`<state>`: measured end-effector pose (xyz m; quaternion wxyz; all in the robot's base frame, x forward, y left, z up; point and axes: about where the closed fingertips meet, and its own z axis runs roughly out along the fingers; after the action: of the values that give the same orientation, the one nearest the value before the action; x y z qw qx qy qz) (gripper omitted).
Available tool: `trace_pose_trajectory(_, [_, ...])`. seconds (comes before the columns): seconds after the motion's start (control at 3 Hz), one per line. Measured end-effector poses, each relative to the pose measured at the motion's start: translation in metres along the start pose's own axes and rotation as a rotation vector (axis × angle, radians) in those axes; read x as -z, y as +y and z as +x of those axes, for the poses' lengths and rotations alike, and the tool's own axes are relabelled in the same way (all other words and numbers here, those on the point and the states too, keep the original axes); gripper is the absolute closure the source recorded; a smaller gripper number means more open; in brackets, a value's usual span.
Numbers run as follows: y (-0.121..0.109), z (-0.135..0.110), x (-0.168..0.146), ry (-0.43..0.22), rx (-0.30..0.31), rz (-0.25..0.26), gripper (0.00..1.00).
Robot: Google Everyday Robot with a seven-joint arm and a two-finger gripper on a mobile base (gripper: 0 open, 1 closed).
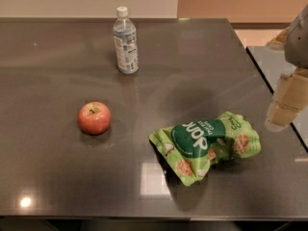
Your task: Move apple near blue plastic bottle
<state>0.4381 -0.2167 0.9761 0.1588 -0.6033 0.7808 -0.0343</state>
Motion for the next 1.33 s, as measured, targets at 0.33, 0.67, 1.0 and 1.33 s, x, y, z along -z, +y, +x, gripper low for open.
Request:
trace_pose_trajectory(0.33, [0.0,0.0,0.0,0.0,0.0,0.0,0.0])
trace_pose_trajectory(0.67, [0.0,0.0,0.0,0.0,0.0,0.0,0.0])
trace_pose_trajectory(1.0, [0.009,-0.061,-0.03,-0.081,0.1,-0.038,0.0])
trace_pose_trajectory(1.33, [0.023,-0.138,-0.072,-0.182,0.219,-0.105,0.0])
